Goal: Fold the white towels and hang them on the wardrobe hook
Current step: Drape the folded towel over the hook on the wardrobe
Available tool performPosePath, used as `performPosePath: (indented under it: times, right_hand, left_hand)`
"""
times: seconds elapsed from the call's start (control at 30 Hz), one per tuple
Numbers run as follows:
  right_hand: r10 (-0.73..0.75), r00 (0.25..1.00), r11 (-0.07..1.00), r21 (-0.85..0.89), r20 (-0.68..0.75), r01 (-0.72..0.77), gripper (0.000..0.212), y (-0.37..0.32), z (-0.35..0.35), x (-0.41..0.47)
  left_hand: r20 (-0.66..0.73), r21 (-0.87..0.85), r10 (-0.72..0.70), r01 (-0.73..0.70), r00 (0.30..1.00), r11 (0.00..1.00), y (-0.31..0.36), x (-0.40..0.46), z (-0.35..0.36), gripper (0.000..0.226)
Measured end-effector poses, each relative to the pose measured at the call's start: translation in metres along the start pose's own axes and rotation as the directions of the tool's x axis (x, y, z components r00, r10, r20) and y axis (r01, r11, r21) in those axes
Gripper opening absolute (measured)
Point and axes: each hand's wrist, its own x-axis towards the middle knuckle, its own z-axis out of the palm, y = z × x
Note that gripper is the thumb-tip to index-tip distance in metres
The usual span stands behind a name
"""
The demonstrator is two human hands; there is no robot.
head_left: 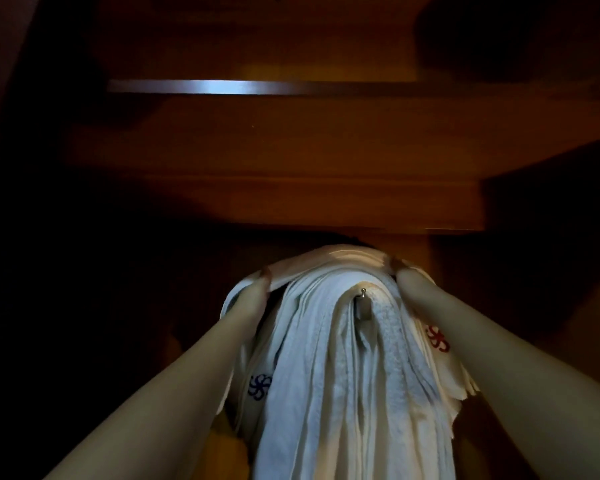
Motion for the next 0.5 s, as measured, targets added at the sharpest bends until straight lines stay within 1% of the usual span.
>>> performPosePath:
  times: [0.03,0.07,0.13,0.2,0.23,0.33,0.37,0.4,0.47,0.5]
  right_hand:
    - [0.008,1.000,1.000,0.019,0.002,-0.008,0.036,0.001,0.001,-0.001]
    - [0.011,1.000,0.999,0.036,0.009,-0.012,0.039,0.003,0.000,0.000]
    - [0.031,0.999,0.999,0.036,-0.011,-0.030,0.060,0.011,-0.006,-0.001]
    - [0.080,0.997,0.997,0.017,-0.020,-0.079,0.084,0.022,-0.013,-0.002]
    - [0.098,0.995,0.995,0.003,-0.024,-0.098,0.084,0.027,-0.013,-0.005]
    - [0.082,0.996,0.993,-0.084,-0.035,-0.085,0.065,0.033,-0.009,-0.010]
    - [0.071,0.997,0.992,-0.103,-0.010,-0.072,0.062,0.034,-0.010,-0.012]
    - [0.056,0.998,0.992,-0.114,0.018,-0.054,0.062,0.034,-0.011,-0.015]
    - [0.000,0.994,0.991,-0.131,0.112,0.015,0.066,0.033,-0.018,-0.025]
    - [-0.033,0.988,0.991,-0.126,0.152,0.053,0.065,0.035,-0.021,-0.031]
  left_hand:
    - [-0.018,0.016,0.008,-0.007,1.000,1.000,-0.006,-0.005,0.000,0.059]
    - [-0.034,0.011,0.018,-0.018,0.999,1.000,-0.012,-0.007,0.003,0.063]
    - [-0.046,0.012,0.007,-0.006,0.999,1.000,-0.020,-0.009,0.009,0.080]
    - [-0.022,0.000,0.005,-0.005,1.000,1.000,-0.018,-0.018,0.017,0.092]
    - [-0.017,0.010,0.002,-0.002,1.000,1.000,-0.020,-0.014,0.018,0.095]
    - [-0.063,0.045,0.025,-0.022,0.998,0.999,-0.026,-0.014,0.017,0.111]
    - [-0.070,0.078,0.020,-0.014,0.997,0.997,-0.031,-0.011,0.012,0.116]
    - [-0.084,0.143,0.042,-0.030,0.996,0.989,-0.033,-0.013,0.007,0.119]
    - [-0.115,0.342,0.078,-0.034,0.990,0.939,-0.033,-0.031,-0.004,0.122]
    - [-0.132,0.412,0.100,-0.037,0.986,0.910,-0.034,-0.040,-0.009,0.114]
